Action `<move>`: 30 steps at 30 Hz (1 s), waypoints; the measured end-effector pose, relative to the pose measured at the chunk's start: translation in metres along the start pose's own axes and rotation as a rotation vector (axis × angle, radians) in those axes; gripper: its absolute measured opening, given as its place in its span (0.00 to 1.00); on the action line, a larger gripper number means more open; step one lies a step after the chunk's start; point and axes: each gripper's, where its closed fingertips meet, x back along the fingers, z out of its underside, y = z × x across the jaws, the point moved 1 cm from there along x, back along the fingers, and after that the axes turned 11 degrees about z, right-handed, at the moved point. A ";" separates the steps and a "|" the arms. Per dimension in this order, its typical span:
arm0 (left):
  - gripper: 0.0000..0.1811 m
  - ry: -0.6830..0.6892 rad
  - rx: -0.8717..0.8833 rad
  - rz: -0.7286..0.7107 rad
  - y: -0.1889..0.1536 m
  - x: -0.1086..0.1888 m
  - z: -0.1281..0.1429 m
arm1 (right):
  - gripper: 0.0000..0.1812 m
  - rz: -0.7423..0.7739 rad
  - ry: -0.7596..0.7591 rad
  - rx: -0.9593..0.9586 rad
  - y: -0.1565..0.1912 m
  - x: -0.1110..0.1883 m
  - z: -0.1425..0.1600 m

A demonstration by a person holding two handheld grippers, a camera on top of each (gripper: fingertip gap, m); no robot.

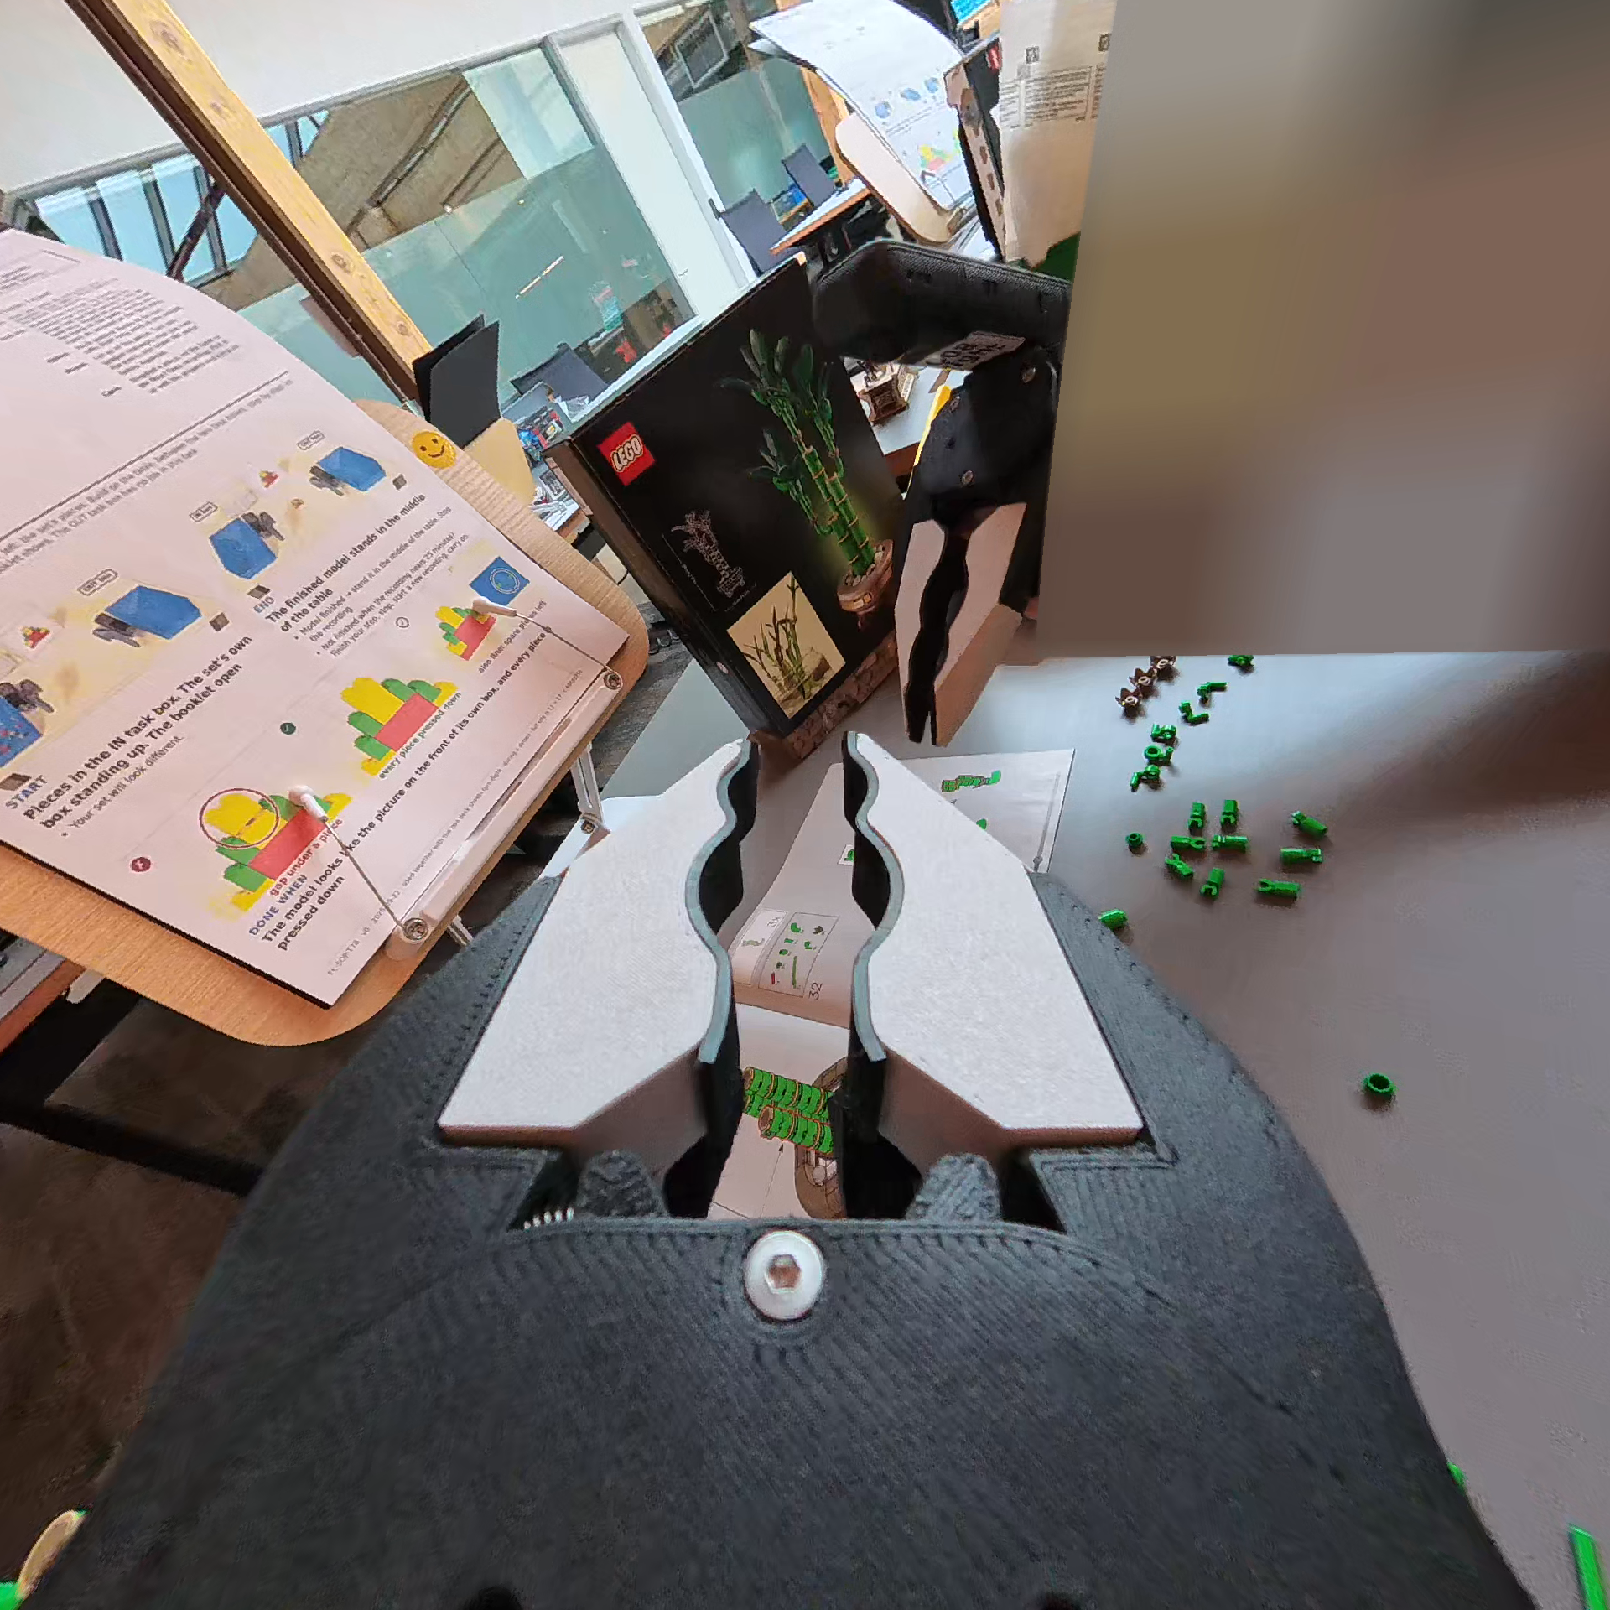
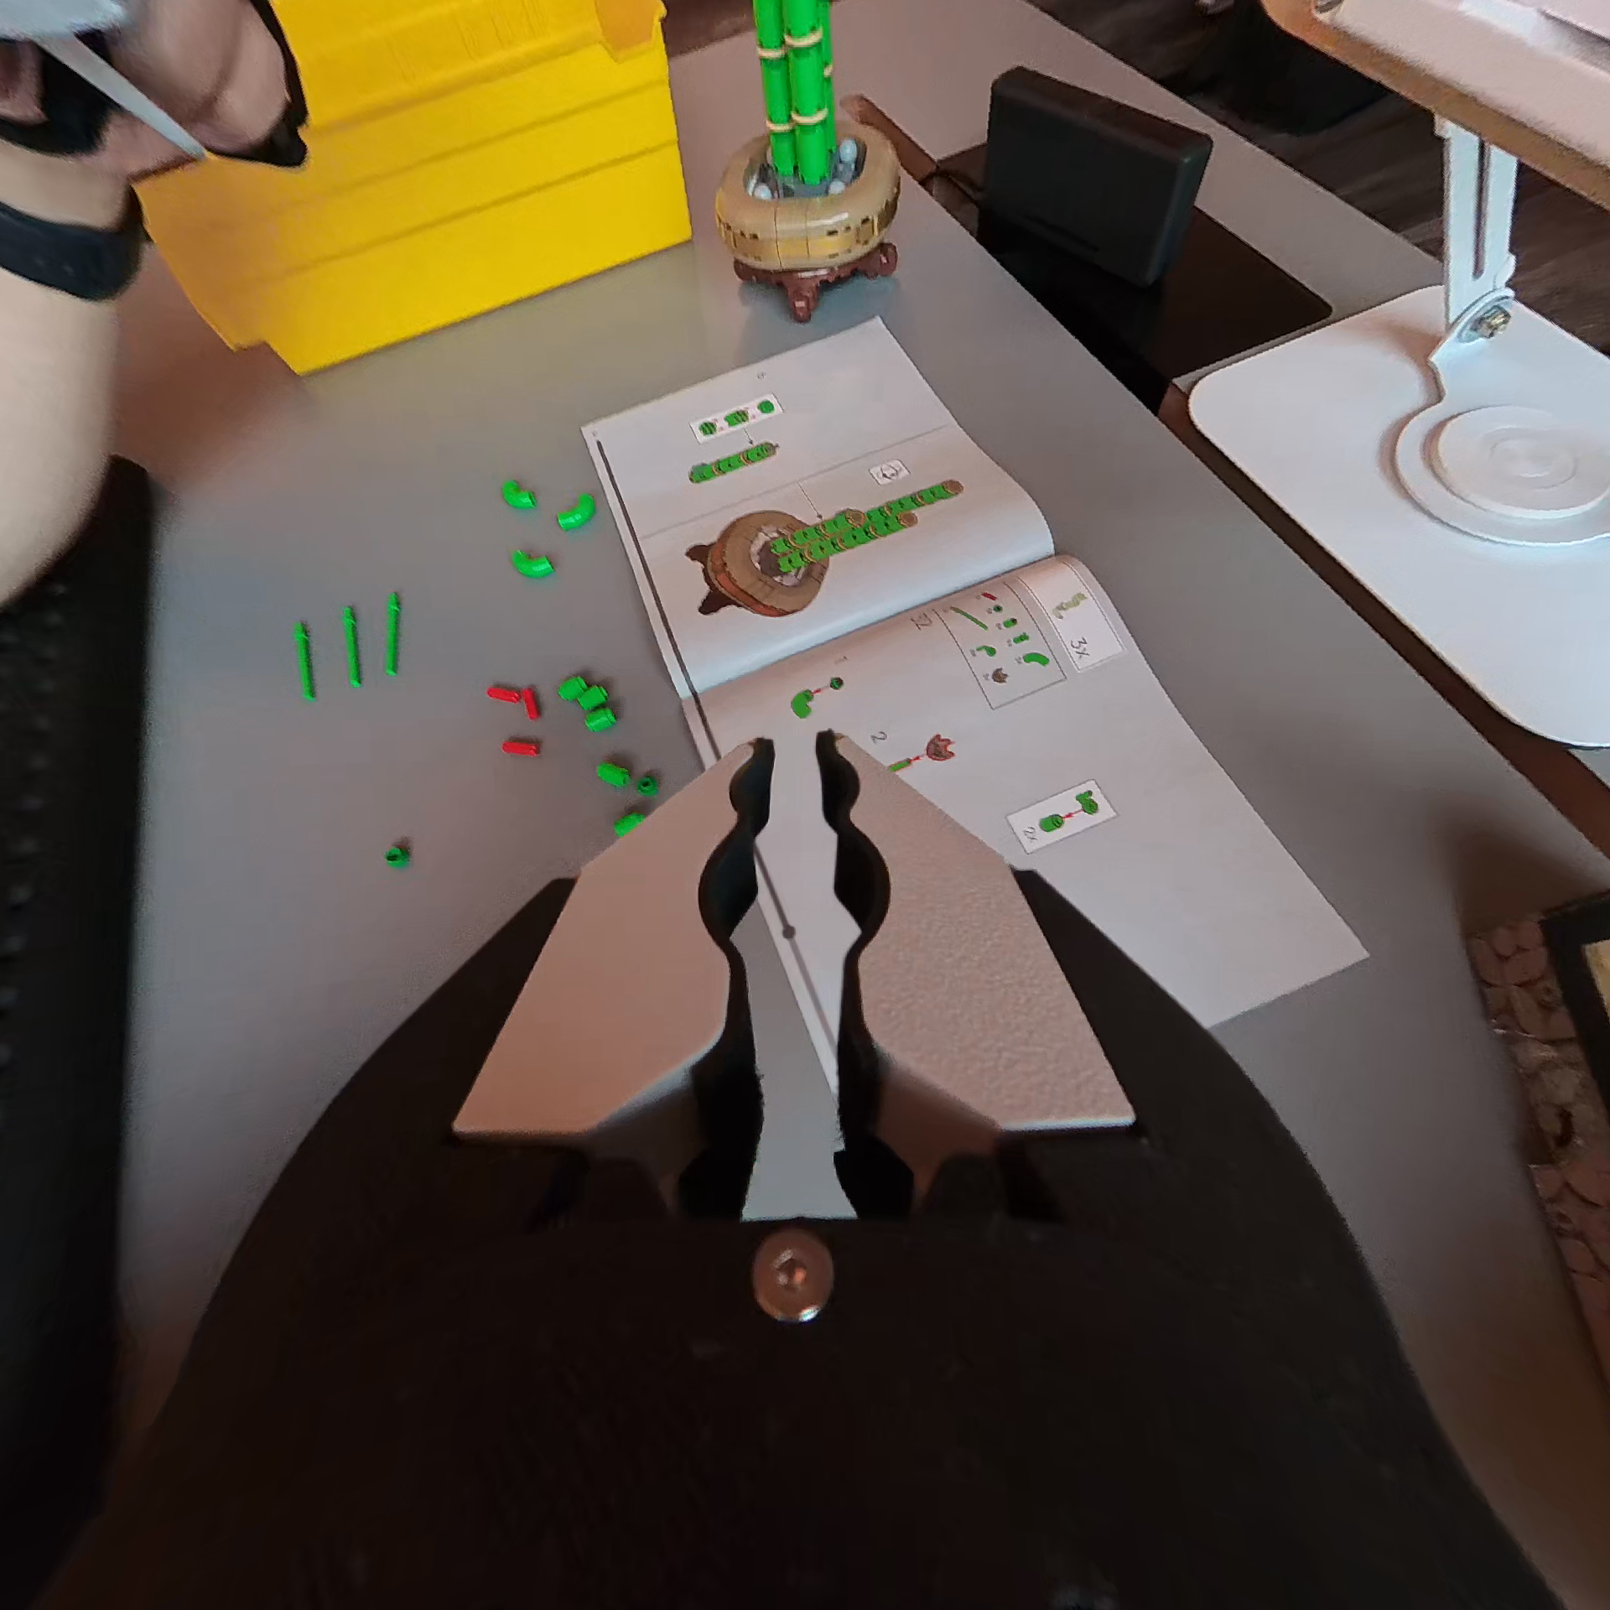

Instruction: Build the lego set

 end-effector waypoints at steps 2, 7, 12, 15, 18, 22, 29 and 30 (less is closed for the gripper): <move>0.10 0.001 0.005 0.004 0.000 0.001 0.000 | 0.06 0.029 0.010 0.024 -0.004 0.000 0.002; 0.09 0.008 0.008 -0.002 0.002 0.004 0.001 | 0.06 0.069 -0.011 0.019 -0.013 0.003 0.000; 0.09 0.013 0.004 -0.005 0.003 0.006 0.001 | 0.06 -0.013 0.070 0.178 0.017 -0.012 0.013; 0.09 0.009 0.005 -0.009 0.005 0.009 0.000 | 0.06 -0.025 0.225 0.277 0.023 -0.021 0.040; 0.08 0.013 0.002 -0.013 0.006 0.012 0.000 | 0.06 -0.083 0.295 0.279 0.027 -0.018 0.058; 0.08 0.012 0.002 -0.014 0.007 0.015 -0.001 | 0.06 -0.073 0.289 0.241 0.018 -0.010 0.059; 0.08 0.021 -0.008 -0.013 0.007 0.016 -0.002 | 0.06 0.002 0.270 0.224 -0.001 0.001 0.056; 0.08 0.021 -0.009 -0.013 0.006 0.017 -0.002 | 0.06 0.013 0.267 0.216 -0.005 0.004 0.056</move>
